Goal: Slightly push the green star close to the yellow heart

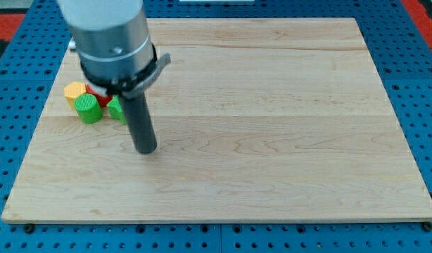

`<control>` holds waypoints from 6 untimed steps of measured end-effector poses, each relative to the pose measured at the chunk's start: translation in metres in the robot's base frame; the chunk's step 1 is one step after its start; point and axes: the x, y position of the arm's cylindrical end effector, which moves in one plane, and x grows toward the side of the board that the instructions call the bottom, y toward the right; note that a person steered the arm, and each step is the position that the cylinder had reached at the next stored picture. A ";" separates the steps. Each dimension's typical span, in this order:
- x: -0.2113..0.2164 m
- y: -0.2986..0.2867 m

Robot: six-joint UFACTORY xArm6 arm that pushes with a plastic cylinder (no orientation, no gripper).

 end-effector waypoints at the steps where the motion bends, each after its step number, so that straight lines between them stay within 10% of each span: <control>1: 0.015 -0.053; 6: -0.069 -0.035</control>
